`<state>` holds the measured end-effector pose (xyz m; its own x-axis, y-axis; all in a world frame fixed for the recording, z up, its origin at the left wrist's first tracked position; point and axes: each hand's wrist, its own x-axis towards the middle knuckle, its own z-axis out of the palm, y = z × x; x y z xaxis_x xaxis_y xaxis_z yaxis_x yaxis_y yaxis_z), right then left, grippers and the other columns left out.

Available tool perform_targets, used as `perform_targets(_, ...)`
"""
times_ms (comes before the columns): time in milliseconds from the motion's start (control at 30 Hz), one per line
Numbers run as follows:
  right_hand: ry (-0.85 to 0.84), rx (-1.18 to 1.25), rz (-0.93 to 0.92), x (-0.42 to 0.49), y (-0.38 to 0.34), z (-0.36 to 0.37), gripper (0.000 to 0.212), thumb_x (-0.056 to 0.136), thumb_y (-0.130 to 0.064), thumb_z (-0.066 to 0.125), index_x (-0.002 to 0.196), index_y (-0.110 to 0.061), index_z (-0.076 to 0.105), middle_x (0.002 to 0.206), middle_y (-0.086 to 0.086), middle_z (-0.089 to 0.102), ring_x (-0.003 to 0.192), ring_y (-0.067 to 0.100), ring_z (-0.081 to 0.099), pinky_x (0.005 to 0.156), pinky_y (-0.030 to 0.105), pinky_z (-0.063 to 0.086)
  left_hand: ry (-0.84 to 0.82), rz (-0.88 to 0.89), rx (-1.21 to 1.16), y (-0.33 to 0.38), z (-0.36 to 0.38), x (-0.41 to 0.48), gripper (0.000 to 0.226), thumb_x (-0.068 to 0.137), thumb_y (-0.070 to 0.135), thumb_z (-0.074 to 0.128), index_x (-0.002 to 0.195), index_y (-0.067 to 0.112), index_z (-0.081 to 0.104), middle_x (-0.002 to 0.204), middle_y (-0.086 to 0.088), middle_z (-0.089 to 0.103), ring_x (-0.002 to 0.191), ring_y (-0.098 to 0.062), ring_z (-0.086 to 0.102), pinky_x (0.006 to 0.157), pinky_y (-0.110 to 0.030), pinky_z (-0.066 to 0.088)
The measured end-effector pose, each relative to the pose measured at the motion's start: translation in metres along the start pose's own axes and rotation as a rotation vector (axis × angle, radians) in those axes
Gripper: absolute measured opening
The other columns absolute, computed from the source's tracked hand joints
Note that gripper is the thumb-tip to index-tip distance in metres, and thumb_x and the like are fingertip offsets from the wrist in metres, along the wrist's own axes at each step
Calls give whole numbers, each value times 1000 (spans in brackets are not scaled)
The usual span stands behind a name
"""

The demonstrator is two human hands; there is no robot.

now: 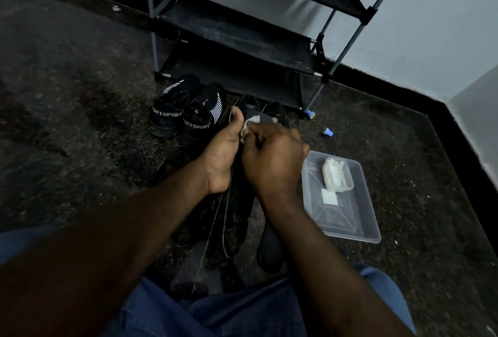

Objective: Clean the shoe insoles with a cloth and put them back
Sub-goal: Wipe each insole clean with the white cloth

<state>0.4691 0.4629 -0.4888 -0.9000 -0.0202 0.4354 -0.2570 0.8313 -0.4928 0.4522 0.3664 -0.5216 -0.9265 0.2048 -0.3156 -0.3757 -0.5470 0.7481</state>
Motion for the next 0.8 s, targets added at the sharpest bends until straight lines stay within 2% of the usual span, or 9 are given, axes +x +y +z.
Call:
perform_targets(67,-34,-23,26,9,-1,0,16,90,-29,63,95,-30,79,94,-1,73,98,28,59,81,36,28,-9,-26,-36,-2,0,1,85,95,81,27,143,20,60,134,-9,68,124,-24,65,101,-40,53)
perform_targets(133,-74,-10,9,8,-3,1,16,90,-28,64,98,-30,78,98,0,74,100,28,59,82,36,28,-15,-17,-61,1,0,2,80,98,78,22,137,21,64,121,-5,74,112,-19,71,90,-35,57)
perform_targets(200,-99,41,-15,-2,-6,2,19,89,-27,64,99,-28,79,96,1,74,100,29,61,85,38,33,-3,16,-100,7,-1,4,78,99,75,19,135,22,64,111,-5,77,103,-18,74,87,-33,58)
perform_targets(300,-105,102,-63,-28,-8,3,19,87,-29,62,95,-27,80,92,-1,74,96,28,63,84,44,45,24,81,-229,13,-7,7,81,99,75,23,146,16,55,116,-17,73,107,-32,72,95,-48,59)
perform_targets(433,-92,127,-128,-49,-6,1,19,89,-32,60,96,-30,78,90,-6,72,93,22,60,81,38,39,5,85,-321,14,-8,6,80,98,75,29,148,17,52,121,-23,70,112,-41,69,93,-60,58)
perform_targets(533,-25,96,-99,-34,-5,2,18,86,-27,62,93,-28,79,90,-4,73,94,25,61,82,38,36,2,54,-280,13,-1,2,78,97,76,25,149,23,52,132,-22,67,114,-38,69,96,-52,58)
perform_targets(633,-11,22,-49,-8,-4,3,19,84,-25,63,94,-28,79,92,1,75,96,30,62,83,39,34,15,47,-132,12,3,-2,80,99,76,17,146,26,57,136,-12,67,119,-24,67,96,-36,58)
perform_targets(700,-39,-22,-29,8,-2,3,18,86,-24,67,98,-29,80,96,2,75,99,32,61,84,40,33,29,53,-76,10,3,-4,78,100,75,18,144,26,60,133,-4,70,119,-19,67,94,-34,56)
perform_targets(800,-45,-52,-39,18,-3,2,15,86,-21,71,97,-27,79,94,3,74,96,33,61,82,41,34,24,79,-56,11,1,-4,77,100,74,18,143,25,61,133,-3,70,123,-20,66,98,-38,54)
